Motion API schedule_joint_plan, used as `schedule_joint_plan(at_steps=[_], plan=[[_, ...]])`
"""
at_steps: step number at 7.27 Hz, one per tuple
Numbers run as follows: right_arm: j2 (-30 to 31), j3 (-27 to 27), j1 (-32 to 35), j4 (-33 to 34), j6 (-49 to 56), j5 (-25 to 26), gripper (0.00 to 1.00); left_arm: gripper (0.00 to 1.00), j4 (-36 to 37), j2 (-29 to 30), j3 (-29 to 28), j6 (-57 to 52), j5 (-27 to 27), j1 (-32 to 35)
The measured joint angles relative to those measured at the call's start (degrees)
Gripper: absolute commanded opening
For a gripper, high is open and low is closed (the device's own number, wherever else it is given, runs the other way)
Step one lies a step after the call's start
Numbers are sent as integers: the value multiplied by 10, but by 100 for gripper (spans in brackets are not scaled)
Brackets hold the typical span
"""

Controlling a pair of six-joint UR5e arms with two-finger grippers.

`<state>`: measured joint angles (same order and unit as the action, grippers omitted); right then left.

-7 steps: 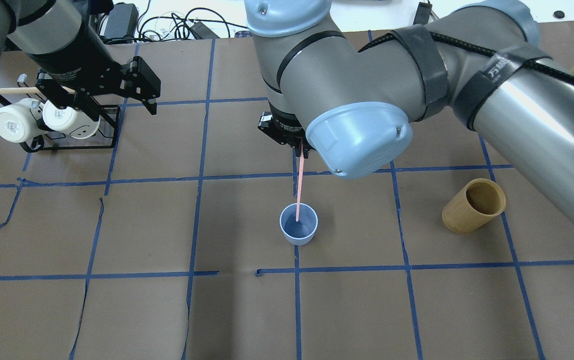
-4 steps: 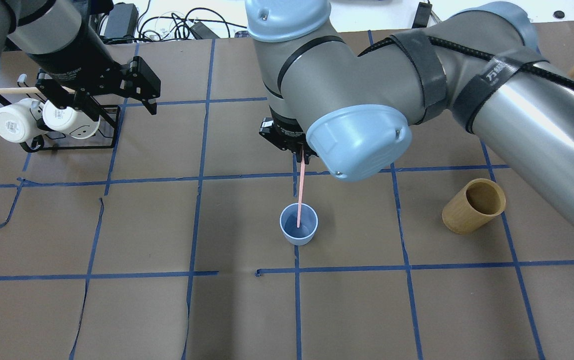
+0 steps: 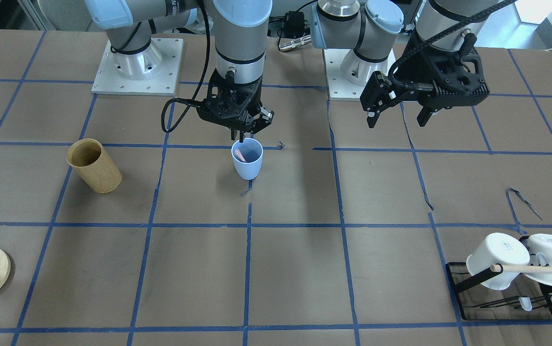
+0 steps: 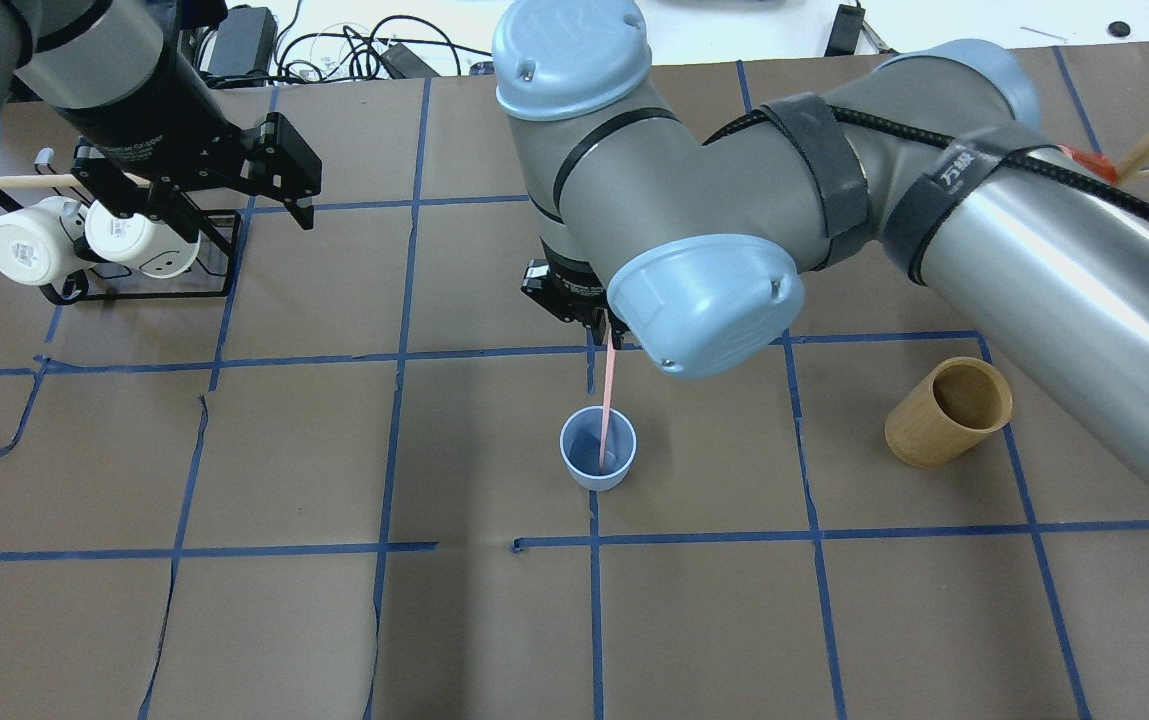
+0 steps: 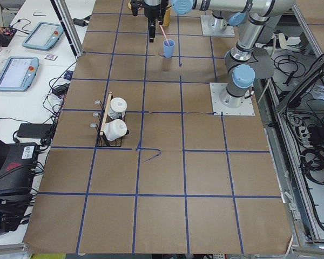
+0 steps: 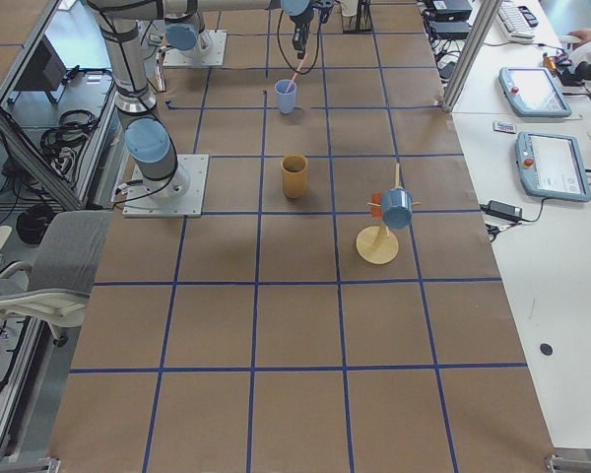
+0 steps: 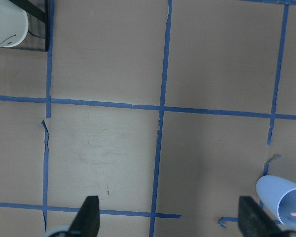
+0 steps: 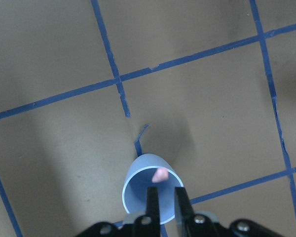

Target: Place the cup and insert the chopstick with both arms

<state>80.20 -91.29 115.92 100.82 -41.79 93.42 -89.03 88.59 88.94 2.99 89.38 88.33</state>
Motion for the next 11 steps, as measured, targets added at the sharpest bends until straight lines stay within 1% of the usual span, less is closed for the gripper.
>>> schedule_joint_plan(at_steps=[2,3,5,6,9,11], plan=[[5,4,-1,11,1,-1,100,100,0,0,0,0,-1,0],[7,14,-4,18,8,-1,100,100,0,0,0,0,-1,0],[7,39,-32,20,70,-2,100,100,0,0,0,0,0,0],[8,44,-64,16,115,-7,100,100,0,0,0,0,0,0],[14,56,-185,-4,223,-65,100,100,0,0,0,0,0,0],[26,57,-213,-25,270,-71,100,100,0,0,0,0,0,0]])
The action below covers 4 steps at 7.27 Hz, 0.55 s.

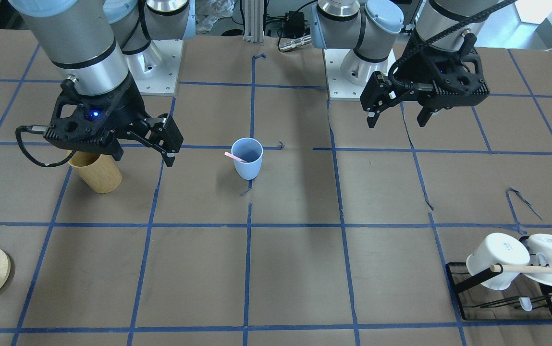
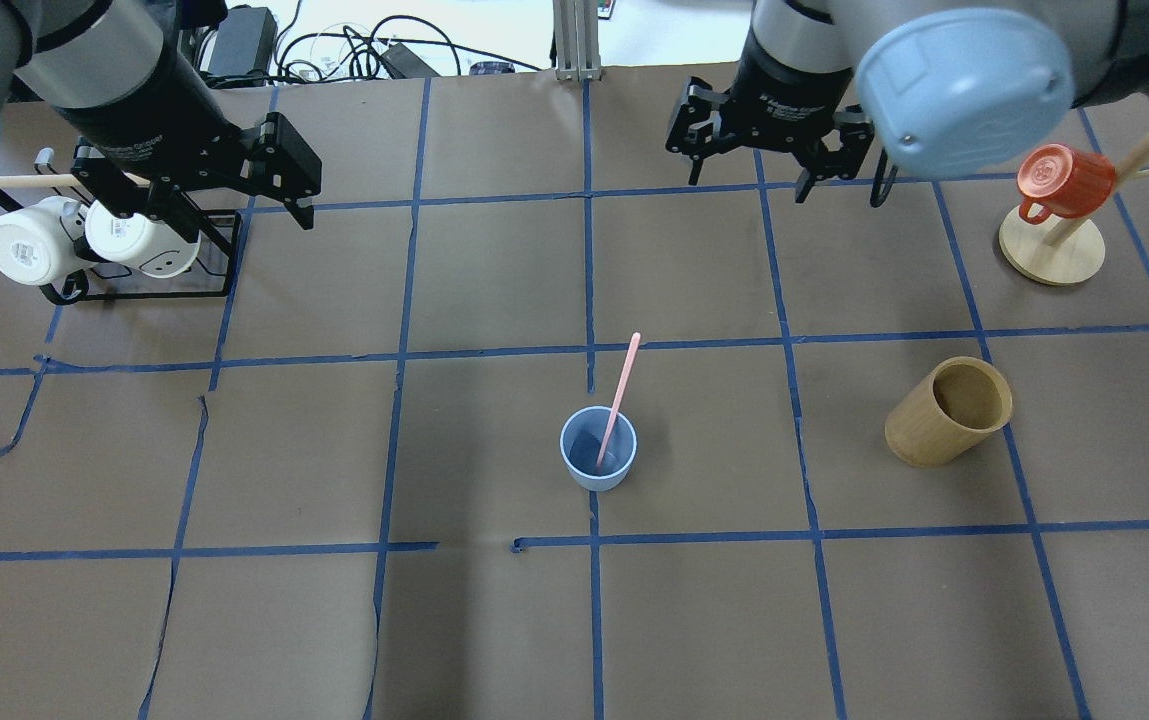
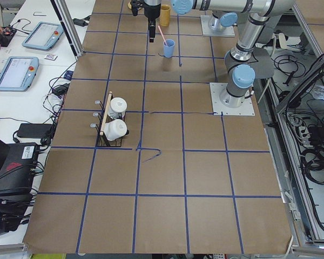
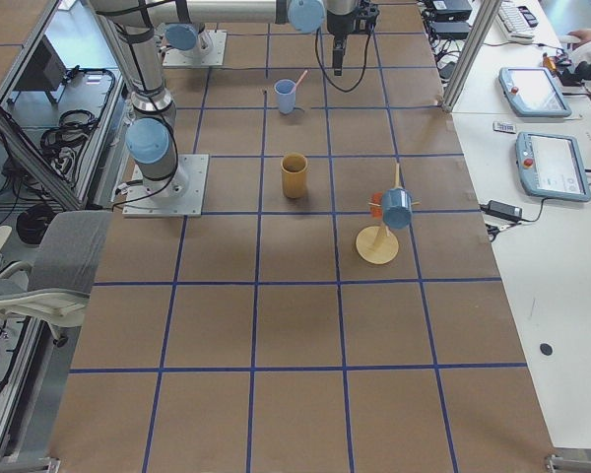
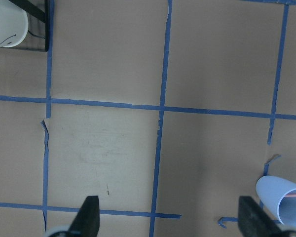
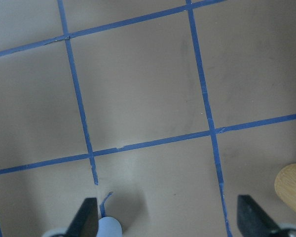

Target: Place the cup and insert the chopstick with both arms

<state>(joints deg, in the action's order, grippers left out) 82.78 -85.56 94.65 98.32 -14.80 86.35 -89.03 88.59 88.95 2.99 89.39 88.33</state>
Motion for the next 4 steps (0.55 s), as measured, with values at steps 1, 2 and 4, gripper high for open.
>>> schedule_joint_plan(at_steps=[1,2,4], plan=[[2,-1,-6,-11,8,15,100,100,0,0,0,0,0,0],[4,1,-8,-37,10,40,100,100,0,0,0,0,0,0],[7,9,-10,-87,25,69,100,100,0,0,0,0,0,0]])
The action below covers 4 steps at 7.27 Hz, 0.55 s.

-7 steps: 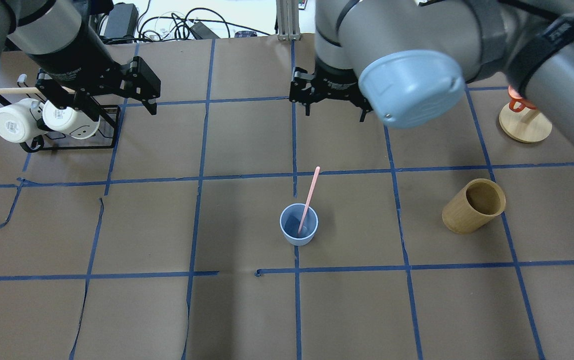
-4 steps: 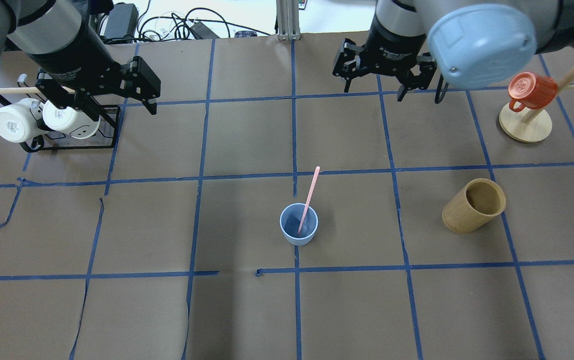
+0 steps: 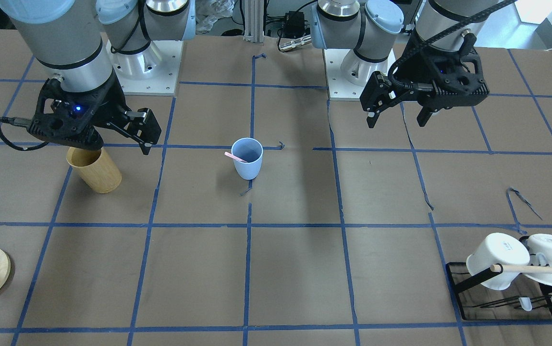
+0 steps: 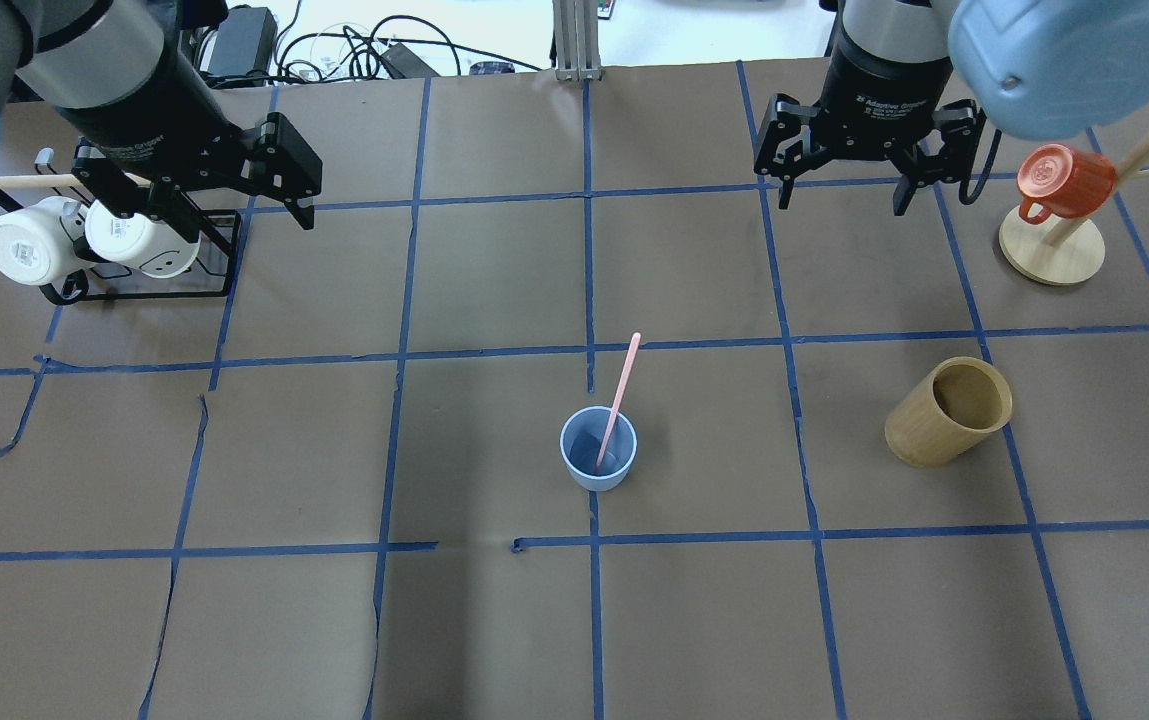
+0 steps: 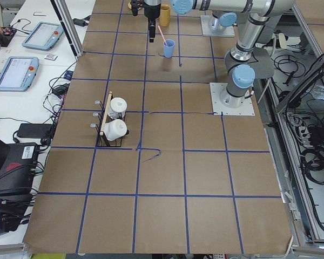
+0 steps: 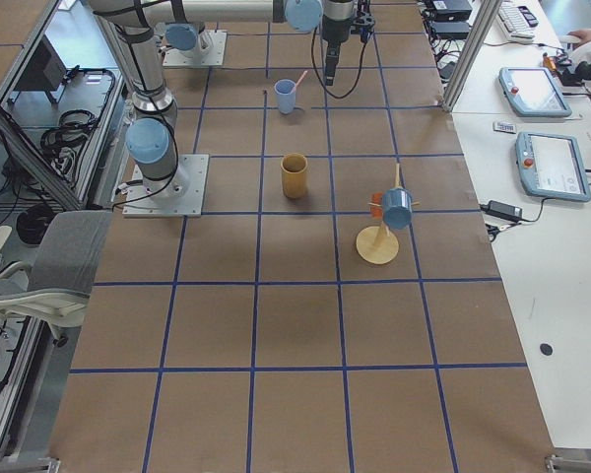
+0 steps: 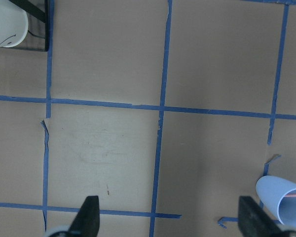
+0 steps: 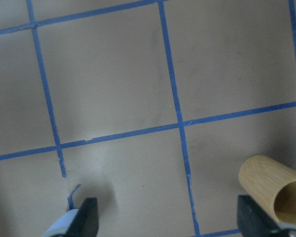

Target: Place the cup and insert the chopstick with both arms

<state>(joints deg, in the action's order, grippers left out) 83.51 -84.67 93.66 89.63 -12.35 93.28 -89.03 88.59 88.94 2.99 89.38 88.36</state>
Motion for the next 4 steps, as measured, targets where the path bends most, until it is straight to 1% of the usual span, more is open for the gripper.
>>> schedule_joint_plan(at_steps=[4], plan=[[8,0,-11,-12,99,1,100,100,0,0,0,0,-1,0]])
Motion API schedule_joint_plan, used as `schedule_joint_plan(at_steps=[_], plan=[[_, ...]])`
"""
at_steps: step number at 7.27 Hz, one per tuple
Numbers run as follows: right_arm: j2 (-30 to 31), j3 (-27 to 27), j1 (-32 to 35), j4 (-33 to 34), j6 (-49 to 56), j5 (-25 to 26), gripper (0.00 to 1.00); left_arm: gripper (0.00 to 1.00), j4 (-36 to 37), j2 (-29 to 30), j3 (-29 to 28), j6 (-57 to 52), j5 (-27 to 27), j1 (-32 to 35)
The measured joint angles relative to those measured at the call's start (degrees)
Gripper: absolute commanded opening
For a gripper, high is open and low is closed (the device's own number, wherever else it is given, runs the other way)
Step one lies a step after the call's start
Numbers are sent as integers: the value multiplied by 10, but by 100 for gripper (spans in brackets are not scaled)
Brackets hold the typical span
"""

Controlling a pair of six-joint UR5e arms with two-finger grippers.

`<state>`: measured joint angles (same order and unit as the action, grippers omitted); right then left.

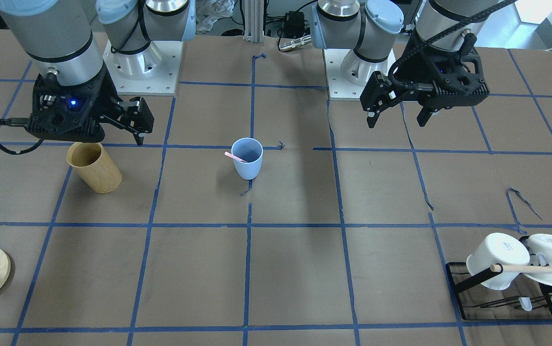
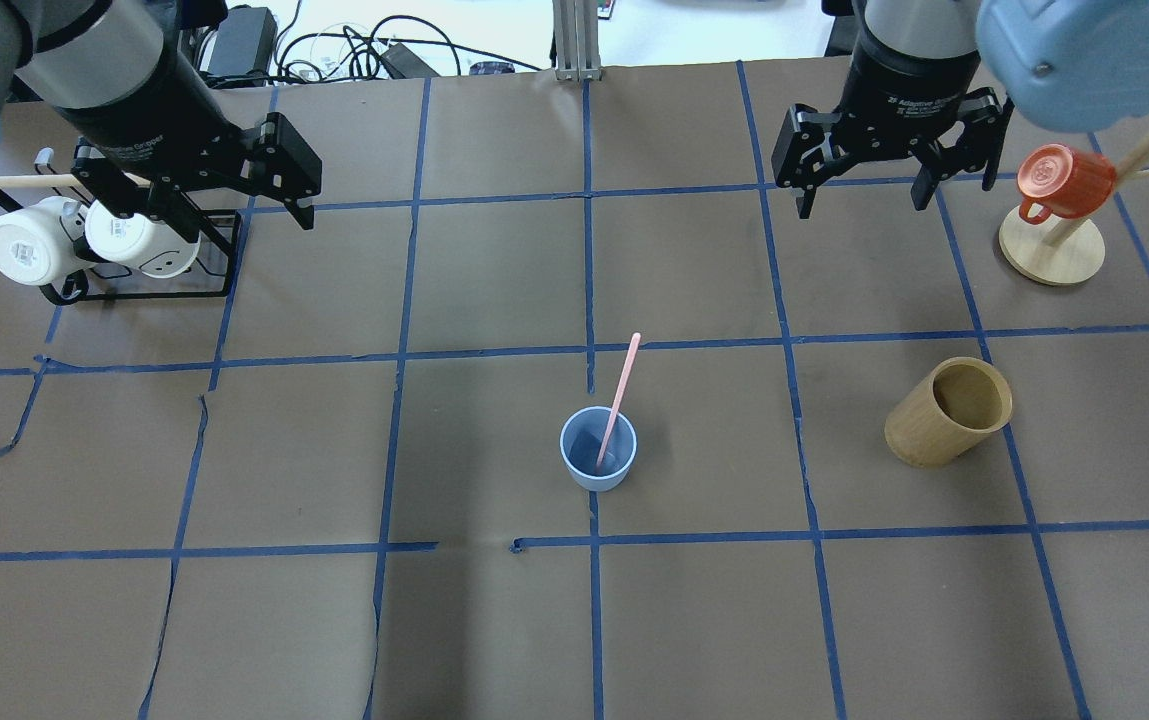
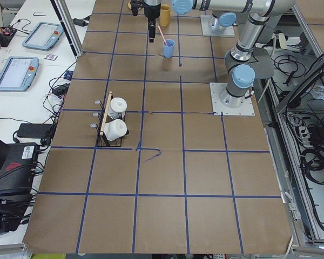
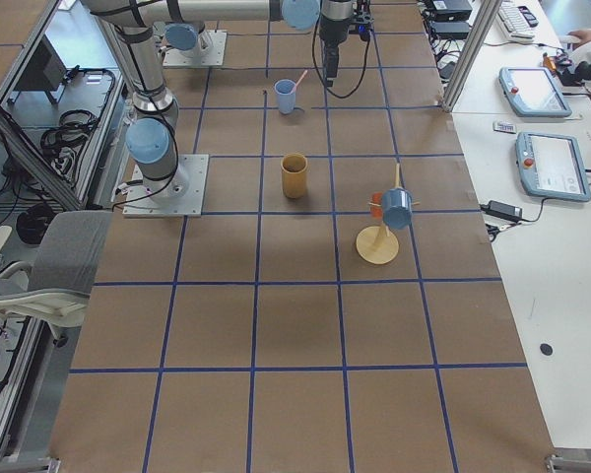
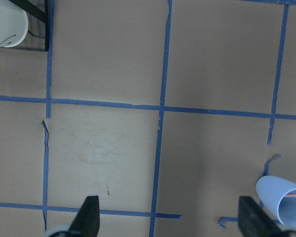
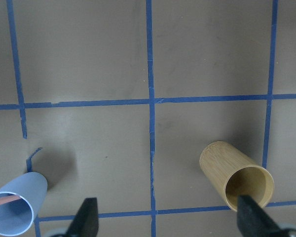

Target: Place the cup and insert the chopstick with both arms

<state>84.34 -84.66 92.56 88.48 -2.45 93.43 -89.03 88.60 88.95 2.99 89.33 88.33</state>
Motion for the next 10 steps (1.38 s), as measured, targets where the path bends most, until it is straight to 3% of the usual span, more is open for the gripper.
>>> schedule_joint_plan(at_steps=[3,10], plan=[[13,-1,-8,-4,9,-48,100,100,0,0,1,-1,0,0],[27,-7,-12,-19,-13,-49,100,100,0,0,1,0,0,0]])
